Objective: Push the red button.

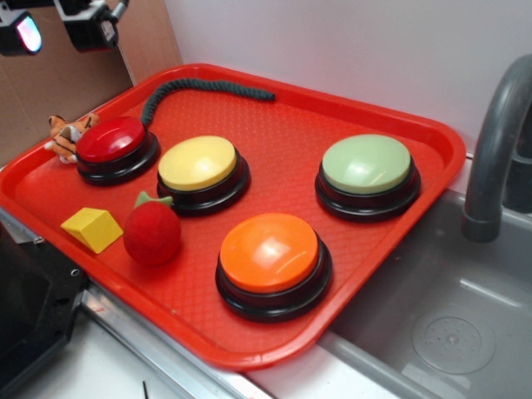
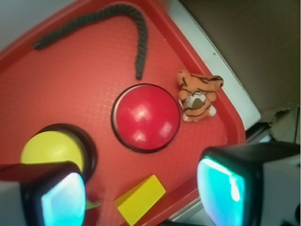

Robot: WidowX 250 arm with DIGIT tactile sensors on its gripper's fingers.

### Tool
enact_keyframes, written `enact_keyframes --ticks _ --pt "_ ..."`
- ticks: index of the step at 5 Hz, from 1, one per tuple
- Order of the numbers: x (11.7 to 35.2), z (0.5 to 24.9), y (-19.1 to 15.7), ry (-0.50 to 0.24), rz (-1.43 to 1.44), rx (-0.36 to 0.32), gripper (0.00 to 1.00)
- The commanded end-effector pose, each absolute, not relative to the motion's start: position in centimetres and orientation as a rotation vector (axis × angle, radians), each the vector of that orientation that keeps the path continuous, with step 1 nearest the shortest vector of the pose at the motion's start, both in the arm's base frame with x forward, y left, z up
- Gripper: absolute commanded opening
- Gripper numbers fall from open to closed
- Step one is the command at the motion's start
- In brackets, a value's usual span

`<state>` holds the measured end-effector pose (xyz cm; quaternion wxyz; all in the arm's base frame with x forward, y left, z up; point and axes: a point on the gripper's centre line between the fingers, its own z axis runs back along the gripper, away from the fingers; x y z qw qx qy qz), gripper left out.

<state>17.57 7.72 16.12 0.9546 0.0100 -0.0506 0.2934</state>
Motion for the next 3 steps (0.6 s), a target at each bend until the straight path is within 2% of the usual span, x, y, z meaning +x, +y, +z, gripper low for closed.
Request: enact_keyframes --ticks 1,3 --pt "17.1 18.8 8.9 -0.178 0.605 0.02 1.0" --pt "17.7 19.4 9.9 -0.188 0.612 0.02 1.0"
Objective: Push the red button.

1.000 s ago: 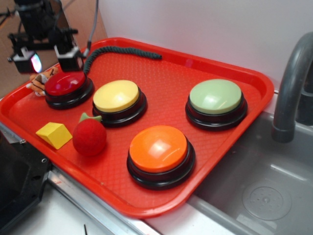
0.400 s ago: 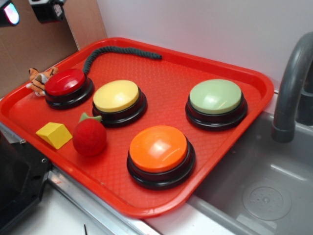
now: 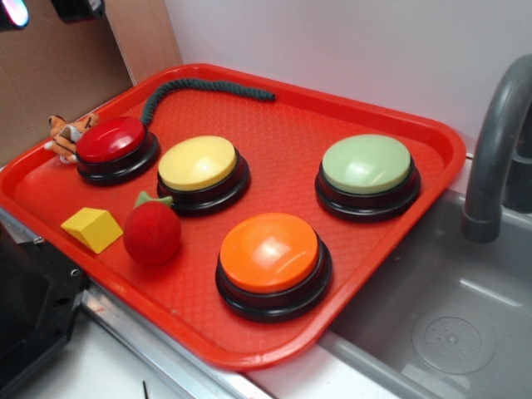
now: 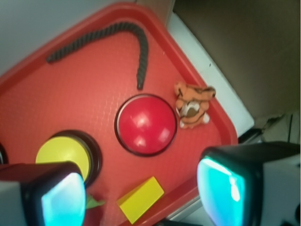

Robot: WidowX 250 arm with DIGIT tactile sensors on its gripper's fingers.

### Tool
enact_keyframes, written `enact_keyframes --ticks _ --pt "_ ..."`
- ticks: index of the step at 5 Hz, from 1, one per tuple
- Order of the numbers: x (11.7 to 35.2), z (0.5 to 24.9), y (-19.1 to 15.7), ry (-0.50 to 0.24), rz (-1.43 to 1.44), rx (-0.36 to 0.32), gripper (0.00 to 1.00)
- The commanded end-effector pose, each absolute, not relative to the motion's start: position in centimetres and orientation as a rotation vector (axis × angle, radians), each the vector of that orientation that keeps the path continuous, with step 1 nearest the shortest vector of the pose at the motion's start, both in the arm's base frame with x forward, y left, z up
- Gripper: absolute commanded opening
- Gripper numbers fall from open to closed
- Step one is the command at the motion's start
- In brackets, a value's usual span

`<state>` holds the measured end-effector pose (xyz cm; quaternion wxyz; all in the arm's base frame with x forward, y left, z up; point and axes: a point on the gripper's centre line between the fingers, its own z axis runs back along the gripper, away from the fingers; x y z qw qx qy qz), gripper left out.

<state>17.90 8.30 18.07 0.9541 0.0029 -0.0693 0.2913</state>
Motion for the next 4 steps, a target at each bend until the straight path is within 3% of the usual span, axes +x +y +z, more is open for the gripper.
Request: enact_keyframes --ticks 1,4 --pt "18.2 18.8 10.4 -0.198 0.591 0.044 1.0" --pt "19.3 17.1 10.3 -0.192 0.481 0.034 1.0"
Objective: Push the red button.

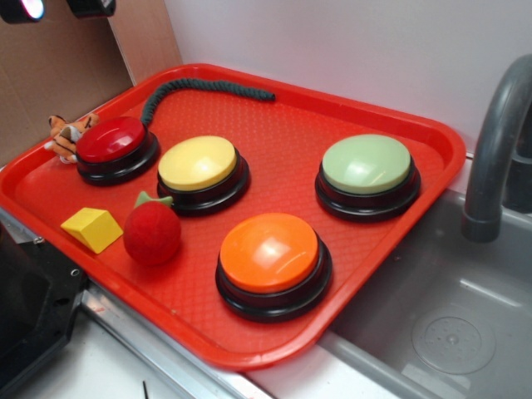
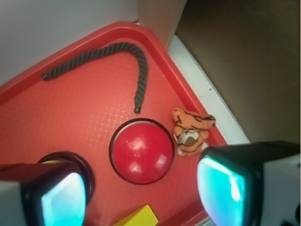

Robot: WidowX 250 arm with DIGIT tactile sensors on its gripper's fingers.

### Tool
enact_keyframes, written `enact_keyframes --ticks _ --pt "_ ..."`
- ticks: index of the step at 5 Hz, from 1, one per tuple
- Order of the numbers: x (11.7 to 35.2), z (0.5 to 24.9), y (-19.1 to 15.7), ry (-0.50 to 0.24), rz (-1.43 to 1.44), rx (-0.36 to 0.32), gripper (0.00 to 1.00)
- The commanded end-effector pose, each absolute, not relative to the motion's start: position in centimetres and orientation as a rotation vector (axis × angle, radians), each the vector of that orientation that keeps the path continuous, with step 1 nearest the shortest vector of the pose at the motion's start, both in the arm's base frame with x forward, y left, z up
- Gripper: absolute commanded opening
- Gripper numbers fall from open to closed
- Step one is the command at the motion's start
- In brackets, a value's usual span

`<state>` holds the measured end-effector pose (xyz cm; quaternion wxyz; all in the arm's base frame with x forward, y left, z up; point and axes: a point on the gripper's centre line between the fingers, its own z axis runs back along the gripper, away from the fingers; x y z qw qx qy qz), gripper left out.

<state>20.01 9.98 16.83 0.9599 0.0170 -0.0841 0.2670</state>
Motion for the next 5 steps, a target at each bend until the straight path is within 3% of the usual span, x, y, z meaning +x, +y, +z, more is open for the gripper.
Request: enact_keyframes --ticks 1,5 --pt "19.4 16.0 9.8 -0.18 0.413 0.053 1.0" --pt "18.4 13.9 9.4 -0.136 0.35 0.009 1.0"
